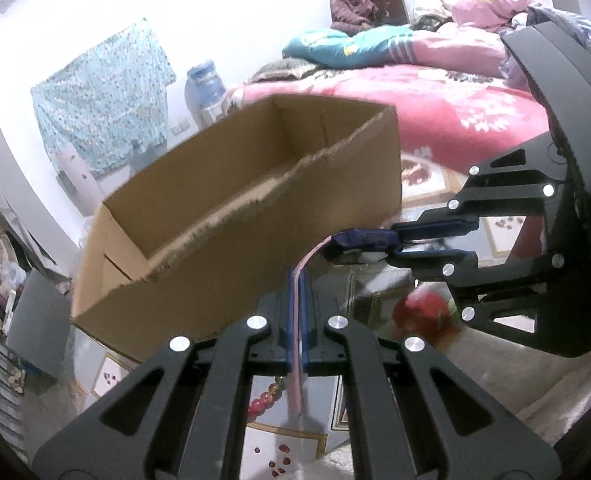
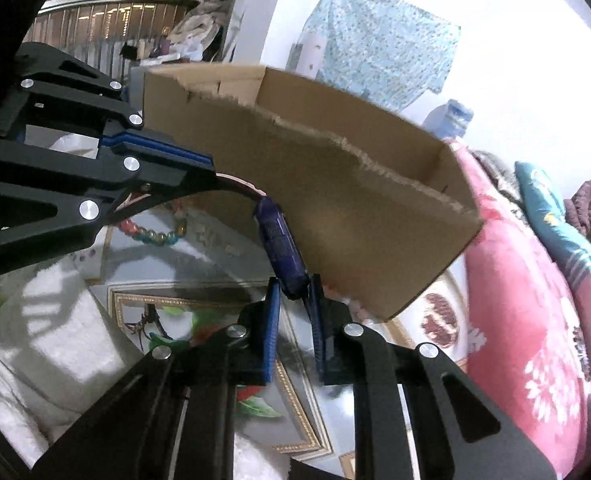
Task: Organize jewelry
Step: 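Carry the watch over the cardboard box and open both grippers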
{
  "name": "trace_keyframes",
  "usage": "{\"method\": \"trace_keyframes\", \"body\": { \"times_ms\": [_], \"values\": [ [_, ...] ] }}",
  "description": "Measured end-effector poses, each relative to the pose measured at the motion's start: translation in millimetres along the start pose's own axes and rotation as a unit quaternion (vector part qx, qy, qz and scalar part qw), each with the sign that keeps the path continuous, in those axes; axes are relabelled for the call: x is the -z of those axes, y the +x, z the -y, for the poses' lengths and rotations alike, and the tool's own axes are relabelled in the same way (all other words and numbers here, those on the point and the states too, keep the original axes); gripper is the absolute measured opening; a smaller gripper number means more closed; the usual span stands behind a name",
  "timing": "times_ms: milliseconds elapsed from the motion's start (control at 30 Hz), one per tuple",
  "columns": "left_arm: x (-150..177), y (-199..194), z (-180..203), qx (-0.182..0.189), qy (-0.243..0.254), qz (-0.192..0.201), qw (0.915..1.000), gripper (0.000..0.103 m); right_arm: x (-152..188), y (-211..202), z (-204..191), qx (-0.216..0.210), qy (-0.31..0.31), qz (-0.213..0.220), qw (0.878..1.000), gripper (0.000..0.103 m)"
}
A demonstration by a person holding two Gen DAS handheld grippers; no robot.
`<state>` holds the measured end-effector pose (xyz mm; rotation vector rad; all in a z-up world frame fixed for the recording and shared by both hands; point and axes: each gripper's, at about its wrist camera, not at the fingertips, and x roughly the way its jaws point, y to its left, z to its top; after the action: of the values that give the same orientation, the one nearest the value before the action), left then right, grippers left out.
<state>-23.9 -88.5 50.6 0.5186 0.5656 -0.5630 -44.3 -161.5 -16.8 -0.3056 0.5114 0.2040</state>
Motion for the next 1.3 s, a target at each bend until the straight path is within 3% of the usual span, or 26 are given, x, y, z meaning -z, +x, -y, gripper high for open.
{"method": "trace_keyframes", "body": {
  "times_ms": [200, 367, 533, 700, 767, 900, 1000, 1100, 1167, 1300],
  "values": [
    [-7, -40, -8, -0.005, -0.003, 0.043, 0.9991, 0.002, -19, -31, -4, 0.033, -0.012, 0.033, 0.999, 0.015],
    [-27, -70, -33, -0.02, -0.01, 0.086, 0.996, 0.002, -61, -51, -8, 0.059, -0.059, 0.068, 0.994, 0.015],
    [-47, -74, -75, -0.034, -0.039, 0.108, 0.9928, 0.002, -124, -39, 13, 0.021, -0.091, 0.071, 0.993, 0.015],
    [-66, -42, -132, 0.0, -0.107, 0.079, 0.9912, 0.002, -175, 15, 39, -0.055, -0.088, 0.017, 0.994, 0.015],
    [-73, -21, -154, 0.017, -0.131, 0.055, 0.9897, 0.002, -191, 50, 50, -0.109, -0.071, -0.033, 0.991, 0.015],
    [-81, 28, -182, 0.041, -0.157, -0.002, 0.9867, 0.002, -203, 118, 65, -0.185, -0.034, -0.126, 0.974, 0.015],
    [-81, 69, -195, 0.057, -0.167, -0.057, 0.9827, 0.0, -203, 177, 70, -0.225, -0.011, -0.204, 0.953, 0.014],
    [-80, 104, -197, 0.048, -0.157, -0.104, 0.9809, 0.0, -205, 216, 77, -0.245, 0.01, -0.239, 0.939, 0.014],
    [-78, 122, -197, 0.034, -0.149, -0.128, 0.9799, 0.0, -207, 232, 75, -0.24, 0.012, -0.25, 0.938, 0.014],
    [-81, 128, -204, 0.012, -0.154, -0.12, 0.9807, 0.0, -210, 253, 87, -0.209, 0.033, -0.258, 0.943, 0.015]
  ]
}}
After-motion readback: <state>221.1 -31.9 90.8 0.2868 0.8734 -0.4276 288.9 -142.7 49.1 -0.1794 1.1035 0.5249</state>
